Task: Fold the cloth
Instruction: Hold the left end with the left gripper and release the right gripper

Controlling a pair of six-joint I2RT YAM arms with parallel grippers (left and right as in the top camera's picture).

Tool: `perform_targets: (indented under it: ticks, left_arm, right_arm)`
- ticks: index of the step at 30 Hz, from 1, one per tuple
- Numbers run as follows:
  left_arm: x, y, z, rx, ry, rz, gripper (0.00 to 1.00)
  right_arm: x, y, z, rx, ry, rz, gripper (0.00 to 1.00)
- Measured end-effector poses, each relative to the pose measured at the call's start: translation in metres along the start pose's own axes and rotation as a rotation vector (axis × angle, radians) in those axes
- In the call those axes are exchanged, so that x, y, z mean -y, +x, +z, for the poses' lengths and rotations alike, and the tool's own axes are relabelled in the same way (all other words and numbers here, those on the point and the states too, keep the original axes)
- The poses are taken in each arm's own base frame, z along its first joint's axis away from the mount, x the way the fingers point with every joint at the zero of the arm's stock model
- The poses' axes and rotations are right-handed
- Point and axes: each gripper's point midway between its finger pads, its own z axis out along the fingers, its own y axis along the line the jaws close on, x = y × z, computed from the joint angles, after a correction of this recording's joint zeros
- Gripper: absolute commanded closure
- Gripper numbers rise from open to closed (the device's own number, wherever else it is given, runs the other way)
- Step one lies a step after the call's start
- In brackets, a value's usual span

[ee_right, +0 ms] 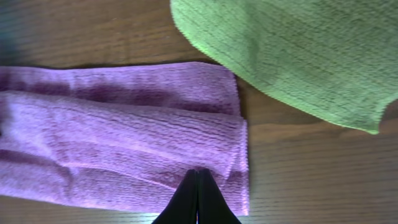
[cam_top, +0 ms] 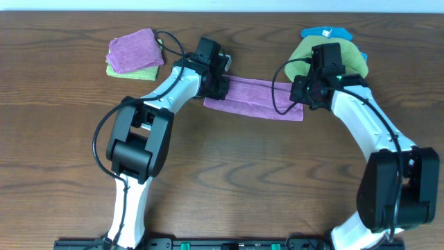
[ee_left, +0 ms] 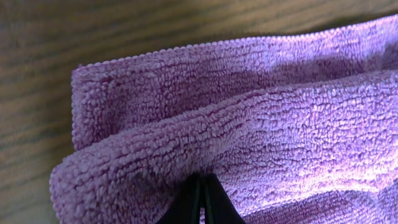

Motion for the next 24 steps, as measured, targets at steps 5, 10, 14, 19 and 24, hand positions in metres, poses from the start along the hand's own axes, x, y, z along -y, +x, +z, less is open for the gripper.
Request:
perform_targets:
  ticks: [5, 10, 14, 19, 24]
  left_arm:
    - [-0.008, 0.009, -0.004, -0.048, -0.03, -0.019, 0.94]
    - [-0.024, 0.014, -0.01, -0.071, -0.036, -0.06, 0.94]
    - [-0.037, 0.019, -0.016, -0.094, -0.047, -0.087, 0.94]
    - [-0.043, 0.025, -0.019, -0.12, -0.069, -0.09, 0.94]
    - [-0.045, 0.032, -0.022, -0.151, -0.088, -0.087, 0.94]
  right_arm:
    - [0.008, 0.0, 0.0, 0.004, 0.049, -0.008, 0.99]
    - [0.011, 0.0, 0.0, 0.009, 0.075, -0.014, 0.98]
    - [0.013, 0.001, -0.001, 0.006, 0.086, -0.015, 0.98]
    - [0.013, 0.001, -0.001, 0.006, 0.089, -0.016, 0.98]
    - [0.013, 0.001, -0.001, 0.006, 0.089, -0.016, 0.98]
